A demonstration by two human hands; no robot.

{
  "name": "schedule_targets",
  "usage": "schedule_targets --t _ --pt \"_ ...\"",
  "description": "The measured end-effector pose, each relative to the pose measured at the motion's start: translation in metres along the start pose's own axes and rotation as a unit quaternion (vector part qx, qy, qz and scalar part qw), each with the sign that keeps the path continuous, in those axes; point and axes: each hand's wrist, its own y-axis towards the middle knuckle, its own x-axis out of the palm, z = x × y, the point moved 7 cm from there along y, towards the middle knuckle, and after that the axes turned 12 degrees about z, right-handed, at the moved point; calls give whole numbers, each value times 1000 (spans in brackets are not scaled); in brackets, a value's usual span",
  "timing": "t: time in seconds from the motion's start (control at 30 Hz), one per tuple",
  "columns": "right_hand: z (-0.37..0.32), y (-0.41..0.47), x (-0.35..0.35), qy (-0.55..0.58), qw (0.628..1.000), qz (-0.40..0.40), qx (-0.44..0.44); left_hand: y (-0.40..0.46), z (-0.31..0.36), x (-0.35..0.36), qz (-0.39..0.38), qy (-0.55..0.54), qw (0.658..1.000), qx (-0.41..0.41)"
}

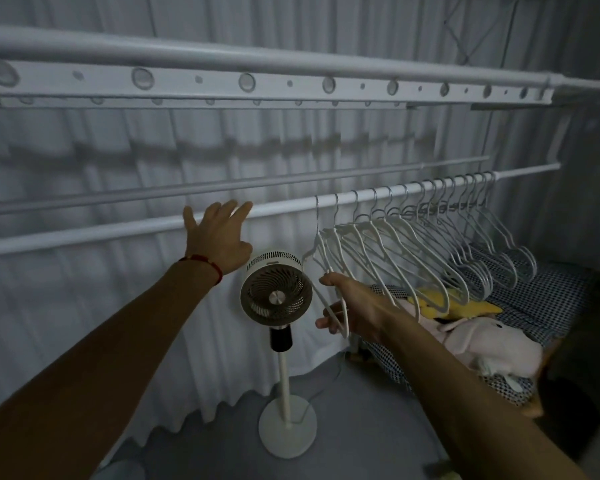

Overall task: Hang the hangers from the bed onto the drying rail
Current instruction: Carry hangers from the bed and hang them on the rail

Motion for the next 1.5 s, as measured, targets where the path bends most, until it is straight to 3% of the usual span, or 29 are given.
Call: schedule_targets --t 0.33,0.43,0.53,0.6,0.73,0.83,0.93,1.07,1.33,1.5 --pt "35 5 -4 57 997 2 53 -2 3 2 -15 21 1000 9" --pt "47 -6 -6 43 998 9 45 -6 10 -4 19 23 1000 9" --pt "67 -17 -15 43 996 32 68 -25 37 -12 78 -62 995 17" --pt "83 -31 -23 38 995 33 82 -46 71 -15 68 -161 985 17" --pt "118 -73 -54 1 992 85 91 -99 157 -23 40 -372 927 17" --pt "152 -106 -91 -32 982 152 111 -150 225 -22 -21 -479 877 34" --pt "193 -146 -132 -69 966 219 118 -210 289 -17 -141 -556 819 26" --pt "254 -227 -187 -92 939 305 130 -300 368 -21 -314 -544 777 55" --pt "425 -477 -311 -76 872 442 198 -485 564 -109 -403 -457 759 229" --pt "563 -698 -379 -17 770 557 311 -659 700 -205 -472 -430 676 367"
